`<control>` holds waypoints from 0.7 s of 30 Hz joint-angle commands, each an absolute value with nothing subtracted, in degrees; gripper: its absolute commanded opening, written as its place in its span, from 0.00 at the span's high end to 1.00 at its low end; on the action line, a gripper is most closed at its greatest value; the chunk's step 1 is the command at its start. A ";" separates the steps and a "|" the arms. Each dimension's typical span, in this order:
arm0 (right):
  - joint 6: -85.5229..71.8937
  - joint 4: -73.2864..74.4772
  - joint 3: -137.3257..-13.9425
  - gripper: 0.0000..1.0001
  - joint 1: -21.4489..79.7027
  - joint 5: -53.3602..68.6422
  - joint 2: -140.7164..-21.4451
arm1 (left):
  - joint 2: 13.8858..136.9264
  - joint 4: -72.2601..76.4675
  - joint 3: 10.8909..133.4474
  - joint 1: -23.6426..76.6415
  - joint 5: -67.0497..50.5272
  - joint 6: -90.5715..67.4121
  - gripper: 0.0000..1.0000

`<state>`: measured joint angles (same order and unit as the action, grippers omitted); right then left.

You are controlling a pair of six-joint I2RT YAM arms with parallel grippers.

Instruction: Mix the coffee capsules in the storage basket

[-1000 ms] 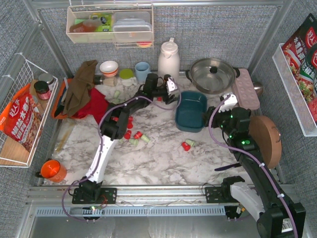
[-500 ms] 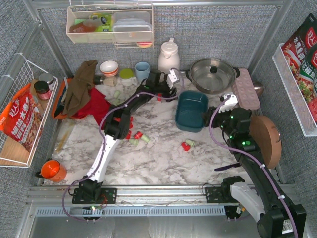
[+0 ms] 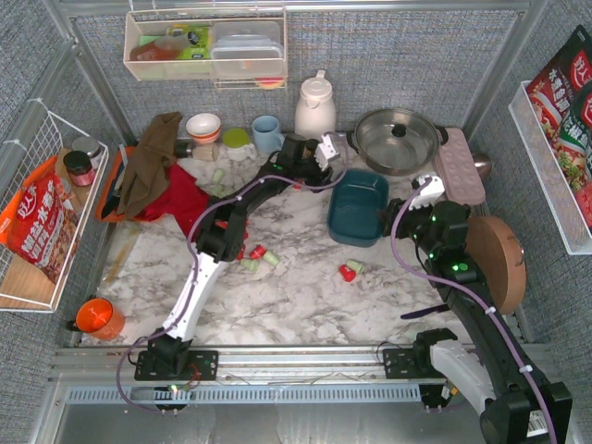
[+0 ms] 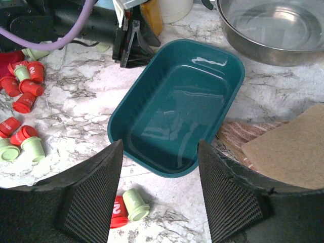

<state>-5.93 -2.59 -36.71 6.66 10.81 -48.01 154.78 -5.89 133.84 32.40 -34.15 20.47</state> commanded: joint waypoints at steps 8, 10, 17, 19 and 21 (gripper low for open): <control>-6.09 -2.91 -37.28 0.36 6.59 10.71 -47.12 | 155.55 -12.76 136.84 32.26 -32.31 22.16 0.50; -5.98 -2.94 -37.16 0.36 6.59 10.57 -46.94 | 155.01 -12.01 135.97 32.26 -32.20 22.54 0.55; -6.07 -2.91 -37.35 0.36 6.59 10.81 -47.37 | 154.28 -12.48 134.32 32.67 -34.15 25.55 0.72; -6.06 -2.90 -37.35 0.36 6.59 10.73 -47.21 | 154.18 -12.85 134.33 32.69 -34.49 26.02 0.77; -5.99 -2.86 -37.30 0.36 6.59 10.64 -47.05 | 154.20 -13.15 134.30 32.70 -34.71 26.38 0.82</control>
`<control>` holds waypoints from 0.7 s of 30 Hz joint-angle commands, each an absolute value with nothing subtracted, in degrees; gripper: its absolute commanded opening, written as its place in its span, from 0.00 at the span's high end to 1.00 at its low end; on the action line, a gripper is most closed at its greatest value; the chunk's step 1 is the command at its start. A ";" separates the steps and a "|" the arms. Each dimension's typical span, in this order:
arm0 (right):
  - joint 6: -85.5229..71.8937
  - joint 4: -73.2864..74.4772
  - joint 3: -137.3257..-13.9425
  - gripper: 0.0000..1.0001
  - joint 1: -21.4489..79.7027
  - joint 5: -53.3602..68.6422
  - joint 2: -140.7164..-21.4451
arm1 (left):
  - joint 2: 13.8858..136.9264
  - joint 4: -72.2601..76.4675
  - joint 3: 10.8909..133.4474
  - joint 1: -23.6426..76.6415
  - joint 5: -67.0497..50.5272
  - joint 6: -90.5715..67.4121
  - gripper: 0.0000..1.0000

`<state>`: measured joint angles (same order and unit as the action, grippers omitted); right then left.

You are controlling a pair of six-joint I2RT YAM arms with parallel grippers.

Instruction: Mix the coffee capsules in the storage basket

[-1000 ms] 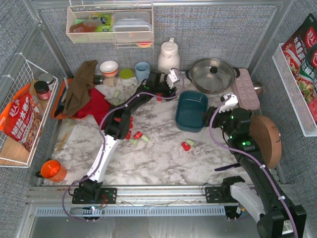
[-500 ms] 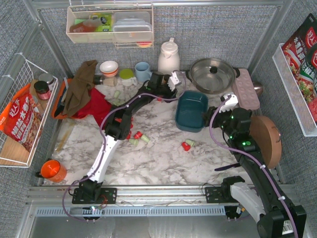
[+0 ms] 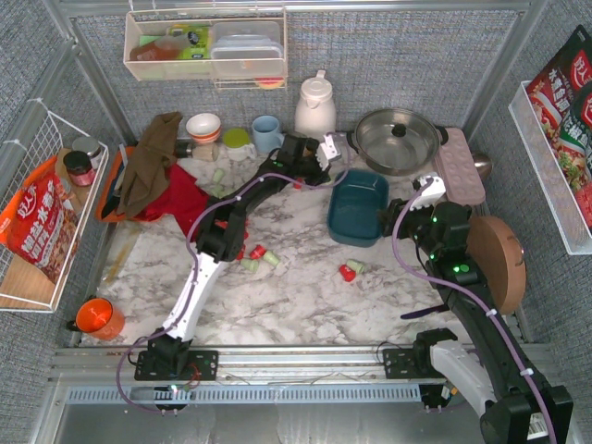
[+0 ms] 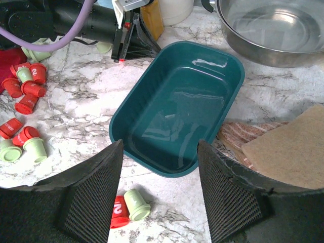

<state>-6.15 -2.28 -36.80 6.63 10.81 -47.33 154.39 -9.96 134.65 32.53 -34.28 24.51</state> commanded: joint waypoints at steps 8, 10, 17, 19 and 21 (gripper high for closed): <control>-5.98 -2.82 -37.35 0.36 6.59 10.68 -47.32 | 152.52 -11.94 131.30 32.78 -35.27 25.92 0.91; -5.98 -2.81 -37.35 0.36 6.59 10.64 -47.24 | 151.08 -11.01 129.07 32.78 -33.94 25.61 0.92; -6.23 -3.16 -37.43 0.36 6.59 10.96 -48.16 | 142.11 -8.56 117.04 32.65 -27.26 25.52 0.97; -6.32 -3.21 -37.47 0.36 6.66 11.16 -48.53 | 138.12 -4.75 109.90 32.66 -25.60 24.60 0.97; -6.33 -3.21 -37.59 0.36 6.75 11.20 -48.81 | 133.72 -0.79 103.56 32.68 -24.42 23.72 0.97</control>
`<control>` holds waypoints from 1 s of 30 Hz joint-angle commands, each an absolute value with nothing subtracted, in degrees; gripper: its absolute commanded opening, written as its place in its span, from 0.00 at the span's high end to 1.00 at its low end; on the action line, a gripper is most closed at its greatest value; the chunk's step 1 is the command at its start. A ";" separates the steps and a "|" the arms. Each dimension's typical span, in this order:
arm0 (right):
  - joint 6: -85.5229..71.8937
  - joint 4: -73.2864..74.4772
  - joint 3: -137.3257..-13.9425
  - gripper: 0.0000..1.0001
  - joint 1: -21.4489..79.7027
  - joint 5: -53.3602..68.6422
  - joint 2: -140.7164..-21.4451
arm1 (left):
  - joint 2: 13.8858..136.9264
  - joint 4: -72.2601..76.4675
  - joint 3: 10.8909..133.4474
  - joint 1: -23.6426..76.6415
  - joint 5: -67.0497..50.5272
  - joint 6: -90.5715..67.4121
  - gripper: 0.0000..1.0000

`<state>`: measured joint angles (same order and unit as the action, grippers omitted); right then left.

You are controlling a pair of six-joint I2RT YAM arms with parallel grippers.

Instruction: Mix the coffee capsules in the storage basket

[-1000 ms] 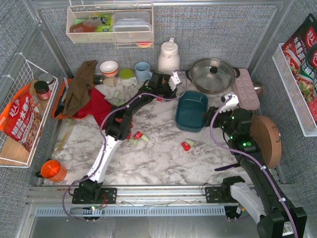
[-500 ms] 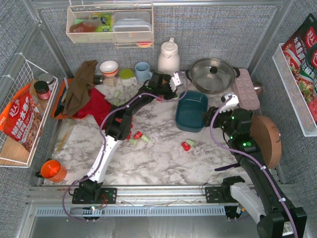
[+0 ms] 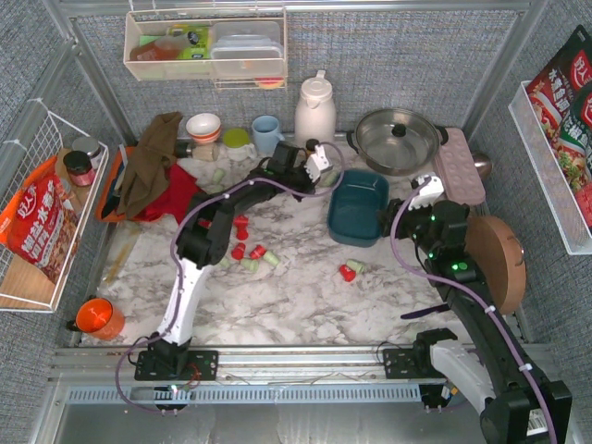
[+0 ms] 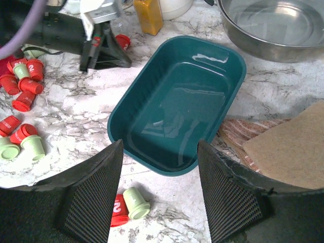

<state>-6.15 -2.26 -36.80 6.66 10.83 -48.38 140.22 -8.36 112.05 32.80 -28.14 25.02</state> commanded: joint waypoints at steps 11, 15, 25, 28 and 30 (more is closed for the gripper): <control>-6.49 -1.01 -48.31 0.36 11.86 6.50 -64.53 | 104.26 22.43 67.12 32.78 -10.63 8.25 0.67; -4.09 3.26 -60.84 0.36 15.57 5.24 -77.71 | 91.91 21.00 58.19 32.78 -3.84 2.49 0.60; 5.02 36.84 -106.78 0.31 19.99 3.91 -115.67 | 69.59 6.38 46.73 32.79 -1.03 -13.10 0.27; 9.22 43.75 -117.18 0.27 20.10 2.19 -124.07 | 63.88 2.15 45.19 32.79 -3.54 -15.84 0.02; 12.45 46.32 -122.32 0.25 19.99 0.23 -128.38 | 60.01 -1.76 44.91 32.82 -3.82 -15.98 0.01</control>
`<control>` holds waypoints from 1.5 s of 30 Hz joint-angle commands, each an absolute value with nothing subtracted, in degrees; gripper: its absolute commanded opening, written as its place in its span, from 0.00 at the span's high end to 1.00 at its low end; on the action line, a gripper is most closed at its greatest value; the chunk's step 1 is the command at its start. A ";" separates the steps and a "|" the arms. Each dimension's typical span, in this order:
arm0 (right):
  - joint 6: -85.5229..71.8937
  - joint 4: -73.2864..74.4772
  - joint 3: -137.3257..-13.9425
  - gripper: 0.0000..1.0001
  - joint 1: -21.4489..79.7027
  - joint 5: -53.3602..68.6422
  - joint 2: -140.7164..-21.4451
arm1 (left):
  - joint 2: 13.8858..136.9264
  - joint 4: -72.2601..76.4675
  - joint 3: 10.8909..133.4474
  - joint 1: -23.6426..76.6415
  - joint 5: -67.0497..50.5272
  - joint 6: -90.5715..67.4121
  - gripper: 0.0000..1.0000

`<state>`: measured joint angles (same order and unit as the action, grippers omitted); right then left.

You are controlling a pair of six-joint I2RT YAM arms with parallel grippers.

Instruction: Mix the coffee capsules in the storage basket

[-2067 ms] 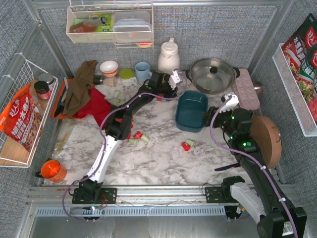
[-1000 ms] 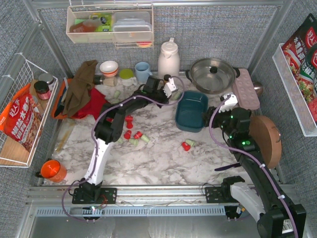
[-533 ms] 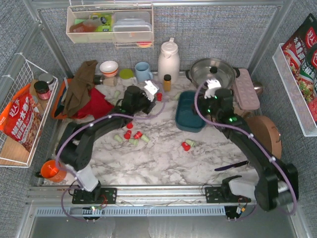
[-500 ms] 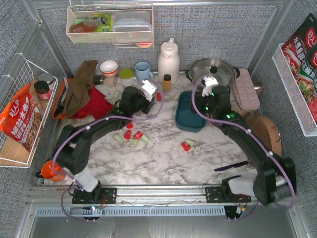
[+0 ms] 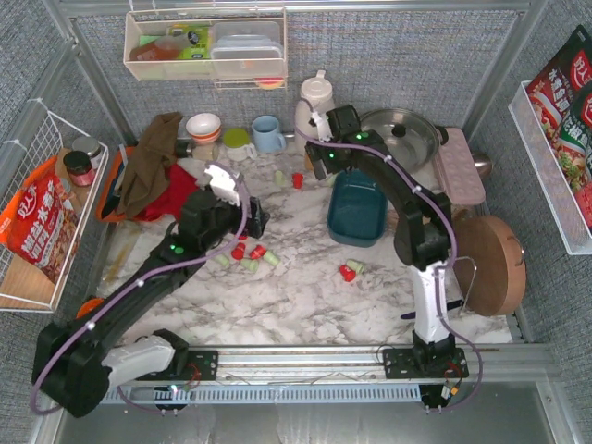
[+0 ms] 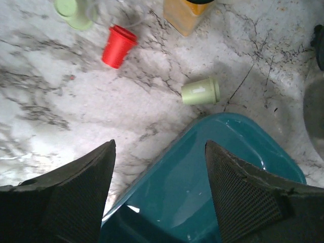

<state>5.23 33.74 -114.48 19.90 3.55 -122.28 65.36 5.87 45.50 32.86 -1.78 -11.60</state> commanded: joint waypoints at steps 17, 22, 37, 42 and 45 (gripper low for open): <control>29.29 38.98 -133.64 0.13 18.16 1.04 -143.41 | 32.79 -12.39 35.90 32.79 6.44 -9.26 0.01; 28.69 43.39 -132.42 0.13 19.36 3.02 -138.39 | 33.61 -12.88 36.05 32.85 7.52 -8.36 0.01; 29.82 36.05 -133.82 0.13 20.39 9.51 -139.04 | 34.46 -13.97 35.69 32.70 8.07 -7.87 0.01; 38.43 34.99 -136.31 0.12 19.68 10.28 -144.05 | 34.70 -14.05 35.41 32.72 7.75 -7.82 0.01; 43.36 35.94 -136.29 0.11 19.13 11.47 -145.40 | 34.85 -14.24 35.34 32.69 7.69 -7.77 0.01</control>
